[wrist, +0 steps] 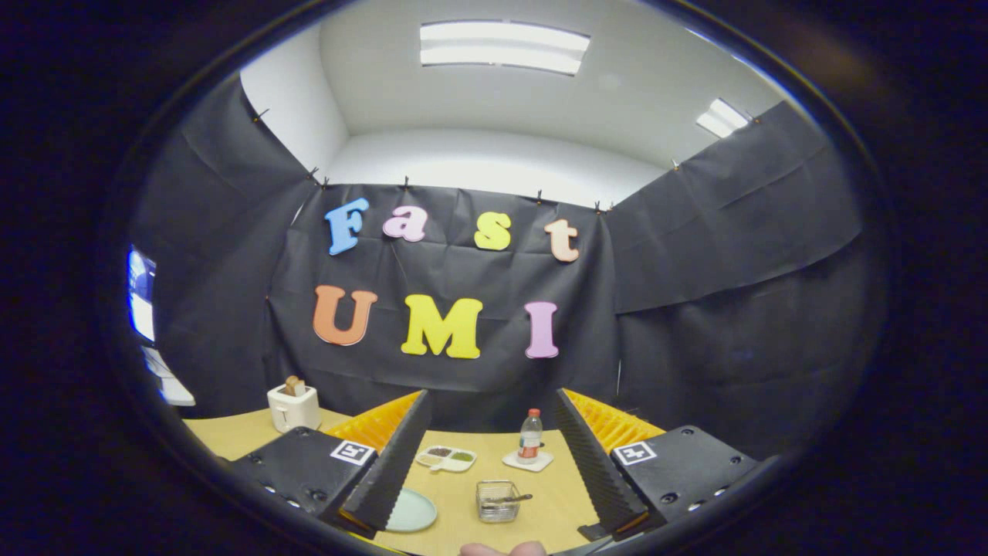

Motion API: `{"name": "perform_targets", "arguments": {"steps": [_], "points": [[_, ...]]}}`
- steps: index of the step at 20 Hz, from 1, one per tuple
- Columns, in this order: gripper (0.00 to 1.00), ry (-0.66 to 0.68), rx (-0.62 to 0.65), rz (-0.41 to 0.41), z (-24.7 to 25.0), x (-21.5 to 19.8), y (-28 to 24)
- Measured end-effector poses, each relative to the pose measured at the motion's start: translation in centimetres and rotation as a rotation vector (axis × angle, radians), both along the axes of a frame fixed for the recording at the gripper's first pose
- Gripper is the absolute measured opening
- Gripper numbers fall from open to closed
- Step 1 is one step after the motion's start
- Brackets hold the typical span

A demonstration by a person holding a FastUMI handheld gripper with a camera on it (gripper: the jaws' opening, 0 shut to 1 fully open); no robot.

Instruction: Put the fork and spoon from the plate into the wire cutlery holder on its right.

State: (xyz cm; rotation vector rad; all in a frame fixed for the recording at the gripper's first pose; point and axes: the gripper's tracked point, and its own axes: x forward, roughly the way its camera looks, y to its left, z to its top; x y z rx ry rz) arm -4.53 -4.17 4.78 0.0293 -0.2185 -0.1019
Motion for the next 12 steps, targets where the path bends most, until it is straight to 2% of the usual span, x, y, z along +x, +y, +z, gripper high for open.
{"name": "perform_targets", "arguments": {"steps": [5, 7, 12], "points": [[0.96, 0.023, 0.033, -0.016, -0.9, 1.2, -0.4], [0.96, 0.022, 0.024, -0.047, -1.0, 1.5, -1.0], [0.96, 0.056, 0.032, -0.024, -2.0, 1.9, -0.3]]}}
